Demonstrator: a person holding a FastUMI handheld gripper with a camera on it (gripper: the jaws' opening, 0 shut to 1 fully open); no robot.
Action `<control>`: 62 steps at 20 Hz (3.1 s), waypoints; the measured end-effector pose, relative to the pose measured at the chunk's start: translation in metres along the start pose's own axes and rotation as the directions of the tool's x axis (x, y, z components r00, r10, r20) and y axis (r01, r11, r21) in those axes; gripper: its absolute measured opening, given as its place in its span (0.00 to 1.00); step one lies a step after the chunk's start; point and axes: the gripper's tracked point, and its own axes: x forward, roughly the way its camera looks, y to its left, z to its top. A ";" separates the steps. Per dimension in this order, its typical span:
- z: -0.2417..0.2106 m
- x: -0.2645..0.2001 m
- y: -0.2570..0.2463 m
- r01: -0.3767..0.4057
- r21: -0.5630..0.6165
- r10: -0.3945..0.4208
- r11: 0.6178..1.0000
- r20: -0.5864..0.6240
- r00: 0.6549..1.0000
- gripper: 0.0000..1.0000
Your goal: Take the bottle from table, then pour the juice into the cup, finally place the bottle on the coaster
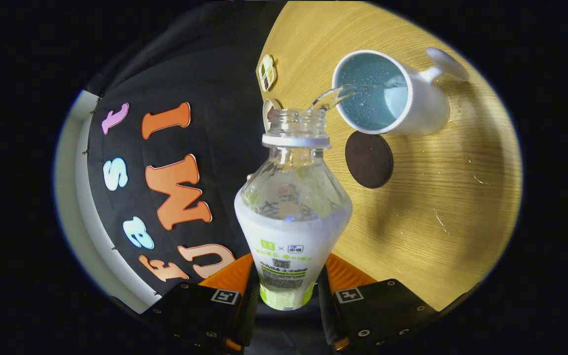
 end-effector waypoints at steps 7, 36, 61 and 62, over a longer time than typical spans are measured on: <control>0.003 -0.007 -0.004 0.024 0.037 -0.024 0.999 -0.001 1.000 0.56; 0.004 -0.013 0.016 0.080 0.197 -0.078 0.977 -0.015 0.997 0.56; 0.016 -0.015 0.039 0.071 0.372 -0.066 0.926 -0.026 0.997 0.56; 0.018 -0.013 0.039 0.072 0.375 -0.067 0.924 -0.027 0.997 0.56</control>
